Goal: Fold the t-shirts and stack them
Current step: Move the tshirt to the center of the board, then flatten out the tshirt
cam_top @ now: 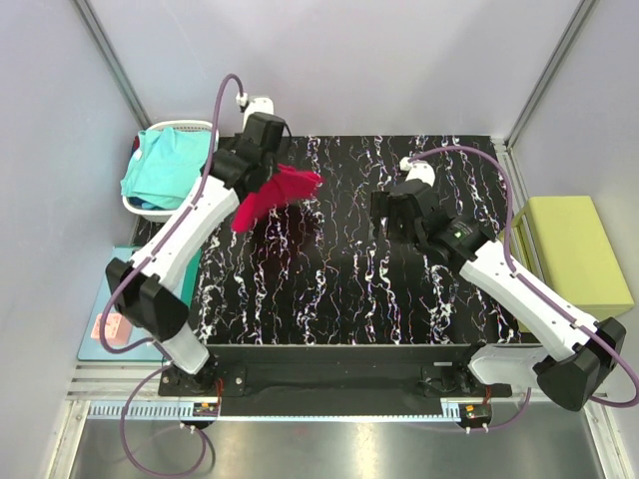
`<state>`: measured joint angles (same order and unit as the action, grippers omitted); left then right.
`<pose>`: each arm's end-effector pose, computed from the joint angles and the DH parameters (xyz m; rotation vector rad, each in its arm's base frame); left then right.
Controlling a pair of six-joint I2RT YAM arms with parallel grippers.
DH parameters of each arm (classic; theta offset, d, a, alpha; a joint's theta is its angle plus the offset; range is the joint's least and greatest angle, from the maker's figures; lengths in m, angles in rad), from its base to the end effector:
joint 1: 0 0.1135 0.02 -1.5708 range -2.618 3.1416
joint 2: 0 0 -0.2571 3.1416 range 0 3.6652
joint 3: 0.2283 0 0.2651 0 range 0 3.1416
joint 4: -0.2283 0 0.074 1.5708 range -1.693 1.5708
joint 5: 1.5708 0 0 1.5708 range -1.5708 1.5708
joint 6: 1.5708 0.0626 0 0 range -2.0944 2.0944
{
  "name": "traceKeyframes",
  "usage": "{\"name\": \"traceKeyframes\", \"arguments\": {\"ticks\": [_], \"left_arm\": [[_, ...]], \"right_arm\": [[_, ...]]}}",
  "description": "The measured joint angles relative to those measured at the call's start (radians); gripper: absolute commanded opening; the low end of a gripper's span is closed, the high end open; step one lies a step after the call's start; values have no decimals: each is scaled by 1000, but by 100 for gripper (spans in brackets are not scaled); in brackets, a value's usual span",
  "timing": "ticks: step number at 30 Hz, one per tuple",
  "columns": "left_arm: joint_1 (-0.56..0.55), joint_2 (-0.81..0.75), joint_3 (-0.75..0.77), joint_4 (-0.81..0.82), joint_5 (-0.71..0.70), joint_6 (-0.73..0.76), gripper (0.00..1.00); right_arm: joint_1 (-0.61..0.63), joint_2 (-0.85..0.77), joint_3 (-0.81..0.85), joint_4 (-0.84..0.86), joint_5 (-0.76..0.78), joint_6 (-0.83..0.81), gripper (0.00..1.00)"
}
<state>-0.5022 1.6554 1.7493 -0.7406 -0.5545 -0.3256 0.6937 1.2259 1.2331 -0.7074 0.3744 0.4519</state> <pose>0.3618 -0.1611 0.3770 -0.1107 2.1082 0.1260 0.2392 0.1691 0.3321 -0.0734 2.2205 0.2055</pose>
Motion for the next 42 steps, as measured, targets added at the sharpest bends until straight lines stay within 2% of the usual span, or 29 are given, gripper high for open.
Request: {"name": "traceKeyframes", "arguments": {"ticks": [6, 8, 9, 10, 11, 12, 14, 16, 22, 24, 25, 28, 32, 37, 42], "left_arm": [[-177, -98, -201, -8, 2, -74, 0], [-240, -110, -275, -8, 5, -106, 8], [-272, -111, -309, -12, 8, -122, 34], [-301, -111, -341, -13, 9, -135, 48], [-323, -111, -366, -16, 8, -146, 57], [-347, -111, -396, -22, 7, -169, 75], [-379, -111, -429, -32, 3, -187, 87], [-404, -119, -449, -37, -5, -207, 92], [-415, -237, -463, -46, -49, -225, 94], [-414, -280, -463, -50, -72, -225, 94], [-414, -296, -464, -53, -81, -227, 94], [-414, -321, -488, -52, -89, -241, 94], [-417, -332, -553, -63, -79, -278, 94], [-466, -323, -585, -86, -74, -311, 94], [-518, -289, -584, -81, -72, -328, 94]], "right_arm": [[0, -25, 21, -1, 6, 0, 100], [0, -37, 21, -1, 7, 2, 100], [0, -42, 21, -2, 7, 3, 100], [0, -45, 21, -2, 7, 5, 100], [0, -48, 21, -2, 7, 8, 100], [0, -50, 21, -2, 6, 11, 100], [0, -51, 21, -3, 6, 17, 100], [0, -51, 21, -10, 5, 20, 100], [0, -48, 16, -32, -16, 22, 97], [0, -48, -4, -27, -39, 28, 87], [0, -51, -28, -22, -55, 34, 76], [3, -68, -134, -9, -107, 61, 55], [42, -97, -271, -27, -143, 111, 58], [192, -64, -289, -21, -141, 157, 58], [311, 43, -289, 23, -157, 207, 60]]}}
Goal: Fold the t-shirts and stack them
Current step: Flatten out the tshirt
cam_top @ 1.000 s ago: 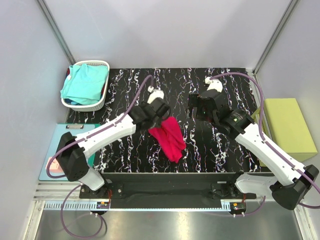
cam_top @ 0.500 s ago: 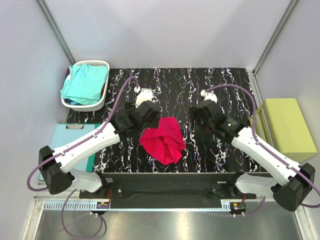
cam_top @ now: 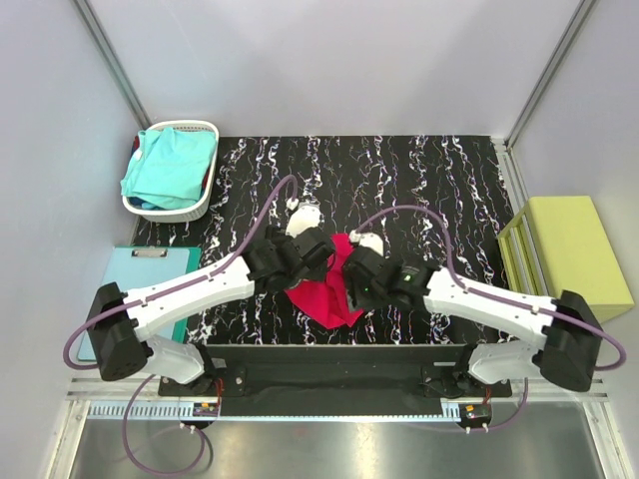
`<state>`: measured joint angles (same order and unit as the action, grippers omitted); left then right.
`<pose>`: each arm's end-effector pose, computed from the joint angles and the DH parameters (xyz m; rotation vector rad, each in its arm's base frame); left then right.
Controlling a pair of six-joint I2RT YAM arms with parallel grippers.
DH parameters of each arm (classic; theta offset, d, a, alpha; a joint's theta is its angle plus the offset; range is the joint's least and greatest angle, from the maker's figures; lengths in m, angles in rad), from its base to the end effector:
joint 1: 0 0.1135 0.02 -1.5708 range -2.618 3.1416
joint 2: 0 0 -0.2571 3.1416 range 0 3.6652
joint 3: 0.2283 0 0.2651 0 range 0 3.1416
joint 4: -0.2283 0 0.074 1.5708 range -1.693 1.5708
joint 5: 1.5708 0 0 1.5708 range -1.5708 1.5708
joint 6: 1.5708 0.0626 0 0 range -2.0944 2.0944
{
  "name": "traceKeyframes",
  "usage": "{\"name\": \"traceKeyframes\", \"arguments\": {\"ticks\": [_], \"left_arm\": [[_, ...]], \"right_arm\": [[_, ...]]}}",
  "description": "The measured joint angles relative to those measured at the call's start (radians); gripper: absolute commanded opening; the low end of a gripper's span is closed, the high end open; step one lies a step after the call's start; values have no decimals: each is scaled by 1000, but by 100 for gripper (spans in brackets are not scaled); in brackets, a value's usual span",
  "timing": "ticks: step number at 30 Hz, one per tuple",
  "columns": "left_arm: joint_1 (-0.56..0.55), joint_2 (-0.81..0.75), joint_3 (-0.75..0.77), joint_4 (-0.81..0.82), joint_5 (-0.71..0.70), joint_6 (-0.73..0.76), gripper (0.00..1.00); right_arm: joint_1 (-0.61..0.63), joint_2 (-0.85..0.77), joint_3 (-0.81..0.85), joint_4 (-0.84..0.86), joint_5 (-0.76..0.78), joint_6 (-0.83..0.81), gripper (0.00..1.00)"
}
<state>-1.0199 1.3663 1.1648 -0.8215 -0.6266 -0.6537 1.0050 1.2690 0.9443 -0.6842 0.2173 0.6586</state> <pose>0.1871 -0.2345 0.2659 0.2152 2.3245 0.0195 0.1612 0.2287 0.2191 -0.3651 2.5590 0.3613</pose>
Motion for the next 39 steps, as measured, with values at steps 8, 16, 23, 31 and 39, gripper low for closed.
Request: {"name": "traceKeyframes", "arguments": {"ticks": [8, 16, 23, 31, 39], "left_arm": [[-14, 7, 0, 0, 2, -22, 93], [-20, -32, -43, 1, 5, -34, 93], [-21, -72, -70, -2, 8, -44, 93], [-21, -117, -85, -11, 9, -56, 92], [-24, -129, -109, -18, 9, -63, 93]], "right_arm": [[127, 126, -5, 80, -19, 77, 57], [138, 191, -51, 143, -36, 142, 56], [138, 211, -51, 164, -11, 163, 50], [138, 240, -51, 164, 39, 200, 47], [138, 254, -39, 163, 82, 227, 37]]}}
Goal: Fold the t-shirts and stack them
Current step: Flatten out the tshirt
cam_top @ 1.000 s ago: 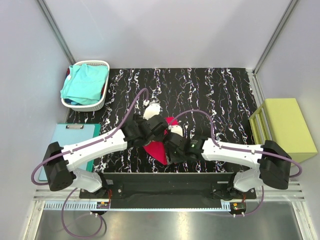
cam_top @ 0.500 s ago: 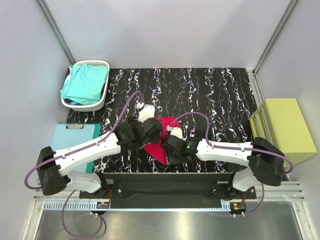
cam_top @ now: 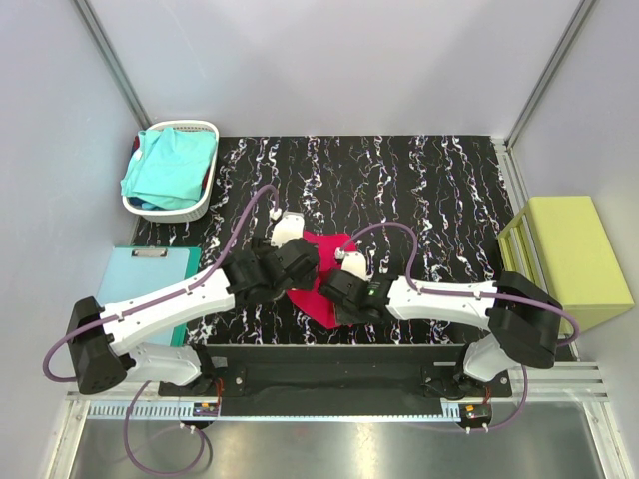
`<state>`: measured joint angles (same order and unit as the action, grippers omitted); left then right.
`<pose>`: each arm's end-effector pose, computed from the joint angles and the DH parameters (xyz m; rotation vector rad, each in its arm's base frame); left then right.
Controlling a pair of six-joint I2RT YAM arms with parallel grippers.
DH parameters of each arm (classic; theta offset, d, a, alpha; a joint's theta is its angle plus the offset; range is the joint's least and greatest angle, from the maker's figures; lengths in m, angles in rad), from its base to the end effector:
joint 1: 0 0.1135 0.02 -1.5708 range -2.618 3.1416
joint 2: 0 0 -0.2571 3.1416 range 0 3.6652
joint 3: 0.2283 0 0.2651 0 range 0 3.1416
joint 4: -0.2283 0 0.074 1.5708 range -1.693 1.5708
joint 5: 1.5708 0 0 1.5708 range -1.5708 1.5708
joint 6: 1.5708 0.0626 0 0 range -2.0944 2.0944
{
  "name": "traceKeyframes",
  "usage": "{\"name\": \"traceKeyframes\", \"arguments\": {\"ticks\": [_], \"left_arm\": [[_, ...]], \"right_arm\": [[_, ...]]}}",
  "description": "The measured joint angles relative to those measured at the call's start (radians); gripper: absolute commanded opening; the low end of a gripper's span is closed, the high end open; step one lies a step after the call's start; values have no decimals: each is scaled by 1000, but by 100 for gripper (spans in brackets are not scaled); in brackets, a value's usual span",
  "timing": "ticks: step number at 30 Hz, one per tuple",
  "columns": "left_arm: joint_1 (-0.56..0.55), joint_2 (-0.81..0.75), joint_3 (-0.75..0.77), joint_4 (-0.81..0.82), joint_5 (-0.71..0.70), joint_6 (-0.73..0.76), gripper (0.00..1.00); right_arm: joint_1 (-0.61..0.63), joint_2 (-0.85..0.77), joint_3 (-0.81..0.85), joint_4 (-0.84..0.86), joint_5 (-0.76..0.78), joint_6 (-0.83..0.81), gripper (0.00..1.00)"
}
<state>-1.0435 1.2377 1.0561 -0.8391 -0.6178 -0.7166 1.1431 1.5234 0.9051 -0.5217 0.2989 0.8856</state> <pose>0.1652 -0.2117 0.2623 0.1721 2.3330 -0.0331 0.1449 0.2734 0.1479 -0.2537 2.6398 0.2816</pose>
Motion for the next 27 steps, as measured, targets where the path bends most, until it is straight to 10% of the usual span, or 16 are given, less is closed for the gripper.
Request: {"name": "traceKeyframes", "arguments": {"ticks": [12, 18, 22, 27], "left_arm": [[-3, 0, -3, -1, 0, 0, 92], [-5, 0, -3, -1, 0, 0, 92], [-9, 0, -3, -1, 1, 0, 92], [-16, 0, -6, -1, 0, -4, 92]], "right_arm": [[0, 14, 8, -19, 7, 24, 1], [0, 14, 8, -26, 16, 36, 0], [0, 14, 11, -35, 25, 37, 34], [0, 15, 21, -45, 25, 47, 46]]}}
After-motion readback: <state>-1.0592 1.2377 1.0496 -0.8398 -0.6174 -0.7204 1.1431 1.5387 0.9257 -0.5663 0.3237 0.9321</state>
